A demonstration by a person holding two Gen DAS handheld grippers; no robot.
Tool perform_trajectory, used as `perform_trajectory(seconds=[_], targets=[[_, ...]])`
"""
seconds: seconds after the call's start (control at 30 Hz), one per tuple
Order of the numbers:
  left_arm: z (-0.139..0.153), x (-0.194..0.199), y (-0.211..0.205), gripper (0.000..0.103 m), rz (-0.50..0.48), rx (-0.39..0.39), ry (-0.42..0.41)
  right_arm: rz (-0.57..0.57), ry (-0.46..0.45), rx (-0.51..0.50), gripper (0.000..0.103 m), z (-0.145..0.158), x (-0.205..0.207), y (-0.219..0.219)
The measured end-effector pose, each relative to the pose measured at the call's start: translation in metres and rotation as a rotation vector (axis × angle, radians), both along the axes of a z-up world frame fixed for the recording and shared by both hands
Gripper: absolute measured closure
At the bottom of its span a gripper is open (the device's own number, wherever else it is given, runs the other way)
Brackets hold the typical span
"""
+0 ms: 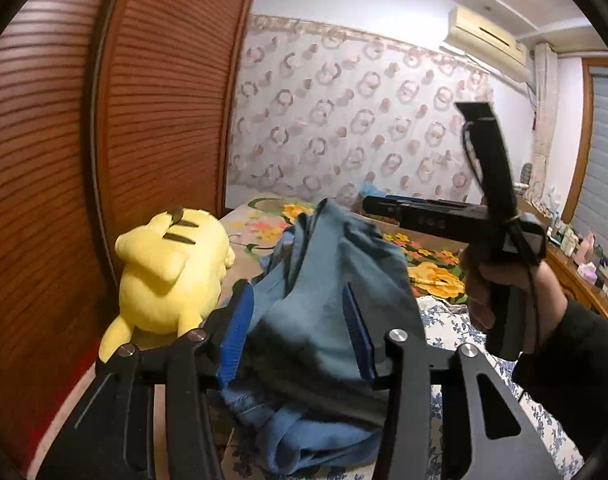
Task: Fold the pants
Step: 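Lift the folded shorts with both grippers and carry them toward the jeans stack, then lower the shorts onto the folded jeans and open both grippers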
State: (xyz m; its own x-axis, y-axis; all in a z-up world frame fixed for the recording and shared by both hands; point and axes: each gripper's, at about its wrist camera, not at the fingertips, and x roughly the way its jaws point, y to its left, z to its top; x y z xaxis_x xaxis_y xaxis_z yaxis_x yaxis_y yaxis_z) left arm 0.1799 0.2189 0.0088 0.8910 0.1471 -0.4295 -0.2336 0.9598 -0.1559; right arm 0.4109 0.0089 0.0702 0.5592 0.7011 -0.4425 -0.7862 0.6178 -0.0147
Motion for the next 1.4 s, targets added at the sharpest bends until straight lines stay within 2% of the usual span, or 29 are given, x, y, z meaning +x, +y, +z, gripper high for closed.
perform_trajectory(seconds=[0.13, 0.27, 0.57, 0.7, 0.83, 1.0, 1.27, 1.4], targets=[[0.0, 0.013, -0.007, 0.056, -0.018, 0.041, 0.025, 0.033, 0.023, 0.013, 0.067, 0.0, -0.012, -0.018], [-0.009, 0.022, -0.009, 0.056, -0.02, 0.056, 0.062, 0.061, 0.069, -0.008, 0.067, -0.016, -0.018, -0.028], [-0.03, 0.03, -0.006, 0.056, 0.004, 0.075, 0.143, 0.037, 0.142, -0.063, 0.067, -0.03, 0.032, -0.011], [-0.039, 0.031, 0.0, 0.056, 0.012, 0.061, 0.16, -0.011, 0.138, -0.05, 0.067, -0.03, 0.048, 0.002], [-0.041, 0.031, 0.002, 0.056, 0.017, 0.052, 0.166, -0.044, 0.176, -0.023, 0.067, -0.033, 0.057, 0.012], [-0.041, 0.031, 0.001, 0.056, 0.018, 0.055, 0.168, -0.04, 0.132, -0.025, 0.067, -0.032, 0.037, 0.011], [-0.034, 0.021, -0.004, 0.055, 0.021, 0.082, 0.168, -0.023, 0.103, 0.0, 0.067, -0.025, -0.009, -0.019], [-0.028, 0.014, -0.009, 0.05, 0.01, 0.087, 0.164, -0.017, 0.095, 0.008, 0.067, -0.021, -0.035, -0.031]])
